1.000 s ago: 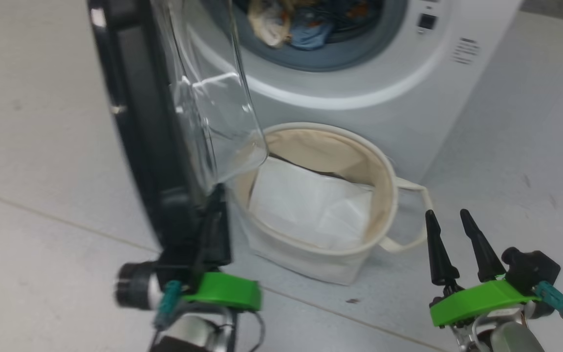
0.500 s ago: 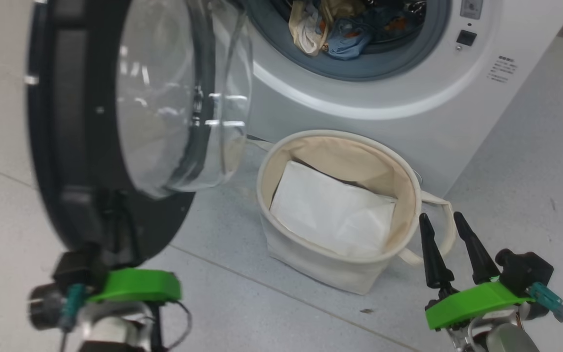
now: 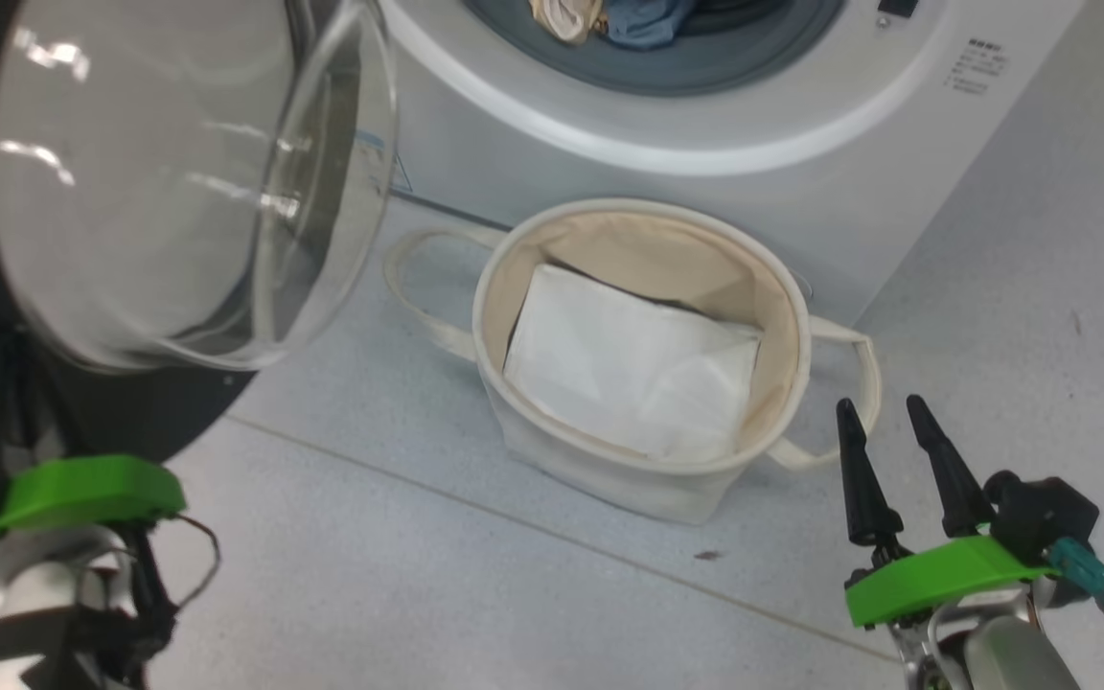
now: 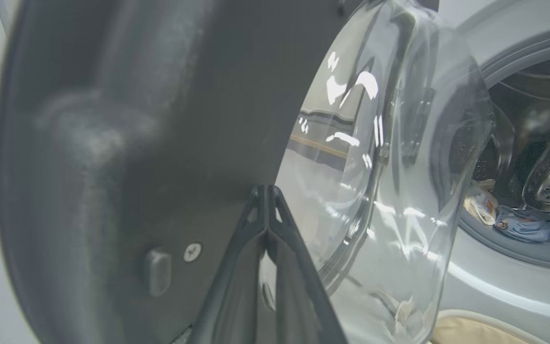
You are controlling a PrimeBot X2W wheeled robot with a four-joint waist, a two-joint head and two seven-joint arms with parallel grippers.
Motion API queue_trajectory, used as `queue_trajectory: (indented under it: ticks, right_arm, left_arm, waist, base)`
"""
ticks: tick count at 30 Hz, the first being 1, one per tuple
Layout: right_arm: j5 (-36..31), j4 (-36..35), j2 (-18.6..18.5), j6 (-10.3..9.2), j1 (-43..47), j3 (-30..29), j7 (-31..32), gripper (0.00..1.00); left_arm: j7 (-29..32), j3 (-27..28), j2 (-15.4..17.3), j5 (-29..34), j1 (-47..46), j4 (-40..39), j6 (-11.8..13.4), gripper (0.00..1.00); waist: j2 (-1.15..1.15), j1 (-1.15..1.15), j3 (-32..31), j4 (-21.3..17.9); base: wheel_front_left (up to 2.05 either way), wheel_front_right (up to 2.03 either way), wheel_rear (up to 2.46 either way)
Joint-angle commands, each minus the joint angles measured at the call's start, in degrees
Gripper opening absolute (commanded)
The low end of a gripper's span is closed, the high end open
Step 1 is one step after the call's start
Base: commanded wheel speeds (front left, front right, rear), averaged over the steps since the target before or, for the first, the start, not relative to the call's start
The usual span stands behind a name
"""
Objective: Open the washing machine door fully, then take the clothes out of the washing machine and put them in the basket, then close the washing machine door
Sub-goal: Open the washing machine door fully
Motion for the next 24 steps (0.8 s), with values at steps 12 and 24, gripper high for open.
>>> queue_trajectory:
  ticks: [12,24]
  right_arm:
    - [-3.3,-3.34,0.12,0.03,-2.64,-0.14,-0.71,1.0]
    - [-3.55,-2.88,0.02,0.03,-2.19,0.04,-0.71,1.0]
  left_arm:
    - [-1.15,9.24,3.45,-3.48,-6.71,6.9,-0.83,0.0]
    - [-1.26,12.26,-0.12,0.73,-6.8,9.94,-4.48,0.0]
  waist:
    - [0.0,0.0,5.41,-0.15]
    - [0.0,0.0,3.56,-0.14]
  base:
    - [0.0,0.0,0.0]
    - [0.0,0.0,0.0]
